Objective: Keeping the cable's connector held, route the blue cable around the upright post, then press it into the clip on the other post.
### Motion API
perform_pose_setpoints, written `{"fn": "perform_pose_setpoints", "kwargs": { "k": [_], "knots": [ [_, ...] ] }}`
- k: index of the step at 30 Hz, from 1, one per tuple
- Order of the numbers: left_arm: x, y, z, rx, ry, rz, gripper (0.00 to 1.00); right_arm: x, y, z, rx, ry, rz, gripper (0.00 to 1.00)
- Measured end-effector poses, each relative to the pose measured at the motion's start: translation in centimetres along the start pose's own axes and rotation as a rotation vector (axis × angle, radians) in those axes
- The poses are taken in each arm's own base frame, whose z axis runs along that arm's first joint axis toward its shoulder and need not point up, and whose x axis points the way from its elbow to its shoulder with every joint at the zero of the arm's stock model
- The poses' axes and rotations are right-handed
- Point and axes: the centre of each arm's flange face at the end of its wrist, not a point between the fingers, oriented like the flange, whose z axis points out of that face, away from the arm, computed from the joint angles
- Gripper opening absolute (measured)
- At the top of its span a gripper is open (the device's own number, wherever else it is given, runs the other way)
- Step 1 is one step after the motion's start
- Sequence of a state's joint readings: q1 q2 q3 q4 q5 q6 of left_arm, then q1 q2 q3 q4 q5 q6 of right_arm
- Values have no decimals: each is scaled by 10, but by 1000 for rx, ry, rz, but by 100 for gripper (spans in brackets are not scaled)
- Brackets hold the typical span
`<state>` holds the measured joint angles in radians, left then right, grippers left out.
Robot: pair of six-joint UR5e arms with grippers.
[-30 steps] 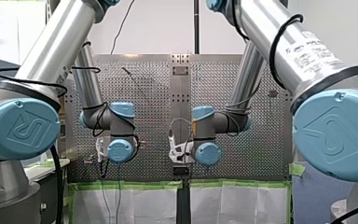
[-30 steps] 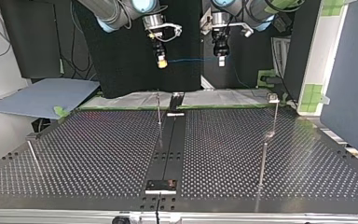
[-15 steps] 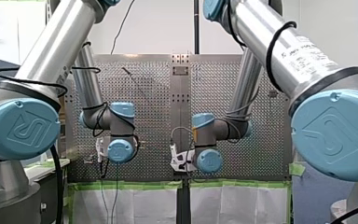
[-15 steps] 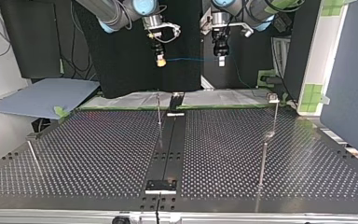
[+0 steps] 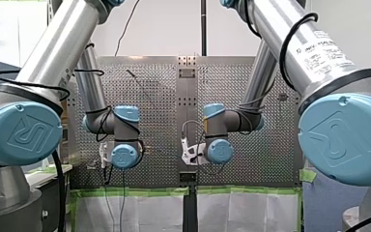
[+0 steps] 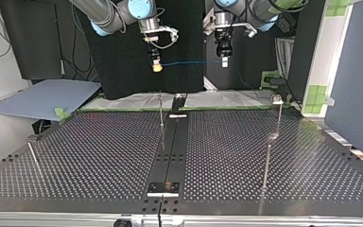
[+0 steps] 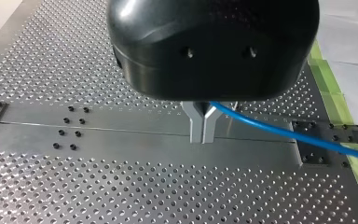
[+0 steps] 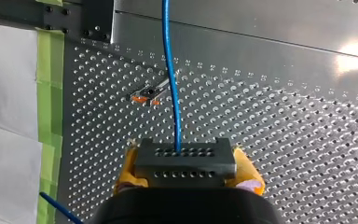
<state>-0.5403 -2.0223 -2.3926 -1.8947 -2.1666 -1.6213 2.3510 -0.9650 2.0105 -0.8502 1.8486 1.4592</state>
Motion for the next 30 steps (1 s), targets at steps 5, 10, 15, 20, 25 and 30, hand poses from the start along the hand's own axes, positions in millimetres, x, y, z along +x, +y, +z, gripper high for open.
{"fn": "perform_pose_setpoints", "kwargs": {
  "k": [5,10,15,20,25,30],
  "knots": [
    [0,0,0,0,0,0,0,0,0,0,0,-2,-1,0],
    [-4,1,0,-12,-1,-14,0,2,-1,-3,6,-5,-5,0],
    [-17,5,1,-39,-4,-54,0,21,-3,-4,28,21,18,0],
    [-30,11,8,-47,-6,-98,0,50,-3,5,55,62,60,0],
    [-49,14,26,-49,-25,-134,0,86,-3,13,88,107,86,0],
    [-72,18,48,-51,-54,-155,0,123,-1,20,122,150,108,0]
  ]
}}
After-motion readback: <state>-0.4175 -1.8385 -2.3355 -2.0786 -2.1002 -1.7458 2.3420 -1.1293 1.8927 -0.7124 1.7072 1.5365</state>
